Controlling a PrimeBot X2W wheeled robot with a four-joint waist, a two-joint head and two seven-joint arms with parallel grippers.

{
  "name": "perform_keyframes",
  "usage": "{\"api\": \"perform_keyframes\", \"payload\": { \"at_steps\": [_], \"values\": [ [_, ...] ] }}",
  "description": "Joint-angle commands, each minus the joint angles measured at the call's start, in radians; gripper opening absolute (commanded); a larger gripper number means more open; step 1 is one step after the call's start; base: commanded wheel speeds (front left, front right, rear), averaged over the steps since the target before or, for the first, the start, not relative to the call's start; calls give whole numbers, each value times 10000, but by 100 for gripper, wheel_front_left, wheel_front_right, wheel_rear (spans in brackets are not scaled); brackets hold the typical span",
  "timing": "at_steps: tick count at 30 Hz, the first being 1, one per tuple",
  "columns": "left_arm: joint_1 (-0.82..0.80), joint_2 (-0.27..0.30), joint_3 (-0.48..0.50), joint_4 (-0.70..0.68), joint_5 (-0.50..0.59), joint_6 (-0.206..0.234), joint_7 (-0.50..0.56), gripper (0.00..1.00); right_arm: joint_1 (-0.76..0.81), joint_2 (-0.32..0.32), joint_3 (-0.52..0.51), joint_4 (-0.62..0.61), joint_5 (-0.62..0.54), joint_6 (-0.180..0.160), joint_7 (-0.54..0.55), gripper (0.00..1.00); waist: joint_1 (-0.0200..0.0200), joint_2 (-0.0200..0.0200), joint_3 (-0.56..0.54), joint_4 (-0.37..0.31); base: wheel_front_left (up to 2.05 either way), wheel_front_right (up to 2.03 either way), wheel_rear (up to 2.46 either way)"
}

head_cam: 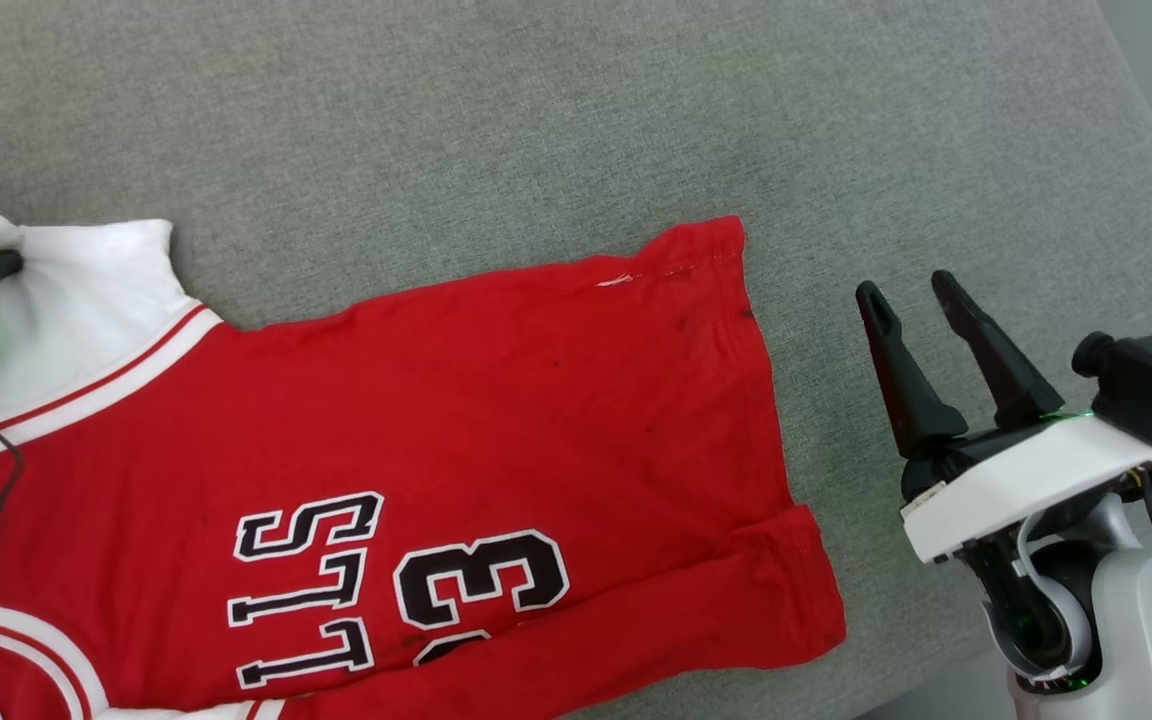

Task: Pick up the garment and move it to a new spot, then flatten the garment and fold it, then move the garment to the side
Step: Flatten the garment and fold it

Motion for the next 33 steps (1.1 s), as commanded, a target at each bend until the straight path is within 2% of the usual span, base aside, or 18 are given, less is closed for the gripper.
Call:
{"api": "perform_keyframes", "payload": {
  "at_steps": [1,5,14,22,30,31,32,33],
  "values": [
    [521,-458,-265,197,-33,21,2,0,-187,39,-25,109,102,-4,143,100,0,0,-71,47,0,0,0],
    [309,-603,-111,222,78,-119,-579,0,-367,17,-113,541,579,-4,800,100,0,0,-302,271,0,0,0],
    [-310,-1233,-16,-215,194,-561,-1505,0,-1477,-717,-291,2444,1542,-4,3193,100,0,0,-675,1341,0,0,0],
    [-581,-1829,-174,-921,250,-1013,-2068,0,-2939,-1178,-225,3810,1524,-4,4698,100,0,0,-506,2344,0,0,0],
    [-362,-2200,-164,-1051,70,-1261,-2387,0,-3608,-1375,126,5152,1313,-7,6170,100,0,0,-292,2889,0,0,0],
    [-320,-2218,-164,-1036,49,-1284,-2434,0,-3581,-1334,178,5297,1306,-5,6418,71,0,0,-303,2911,0,0,0],
    [-320,-2218,-164,-1036,49,-1284,-2434,0,-3581,-1334,178,5297,1306,-5,6418,71,0,0,-303,2911,0,0,0],
    [-288,-2197,-163,-1005,48,-1327,-2441,0,-3584,-1321,240,5413,1290,-5,6674,35,0,0,-318,2926,0,0,0]
  ]
}}
